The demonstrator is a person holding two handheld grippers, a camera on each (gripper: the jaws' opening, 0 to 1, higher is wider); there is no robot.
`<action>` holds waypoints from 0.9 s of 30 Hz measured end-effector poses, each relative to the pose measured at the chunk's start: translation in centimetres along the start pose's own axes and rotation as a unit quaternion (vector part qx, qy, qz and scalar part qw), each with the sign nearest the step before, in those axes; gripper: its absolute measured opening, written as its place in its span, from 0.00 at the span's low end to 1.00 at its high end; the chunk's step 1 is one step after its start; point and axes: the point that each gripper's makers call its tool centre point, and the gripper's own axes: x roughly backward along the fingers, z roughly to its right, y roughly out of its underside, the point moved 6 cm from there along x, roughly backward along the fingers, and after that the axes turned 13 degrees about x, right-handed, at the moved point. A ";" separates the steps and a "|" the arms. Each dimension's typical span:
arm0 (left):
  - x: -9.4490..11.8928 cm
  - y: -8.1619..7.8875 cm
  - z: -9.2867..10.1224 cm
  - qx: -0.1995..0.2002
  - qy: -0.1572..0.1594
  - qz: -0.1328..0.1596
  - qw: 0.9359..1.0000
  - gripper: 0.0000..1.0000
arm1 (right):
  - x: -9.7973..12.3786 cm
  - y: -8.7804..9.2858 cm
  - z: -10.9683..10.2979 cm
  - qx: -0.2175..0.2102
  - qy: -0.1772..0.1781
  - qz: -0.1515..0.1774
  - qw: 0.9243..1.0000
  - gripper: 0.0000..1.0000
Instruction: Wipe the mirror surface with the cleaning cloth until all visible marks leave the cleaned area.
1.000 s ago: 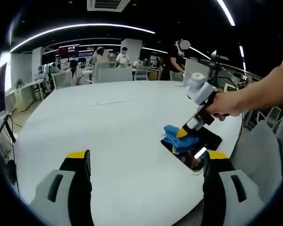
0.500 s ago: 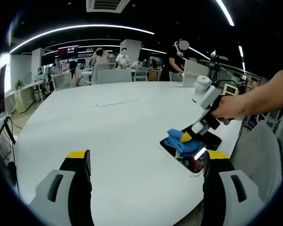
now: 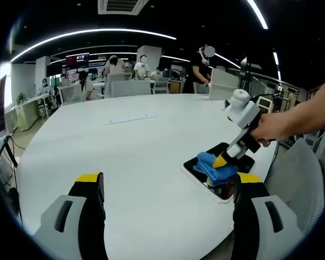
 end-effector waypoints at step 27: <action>-0.7 -0.8 0.2 -0.002 0.002 0.010 1.000 0.99 | 1.4 3.6 -2.1 -0.005 -0.016 -0.003 1.000 0.00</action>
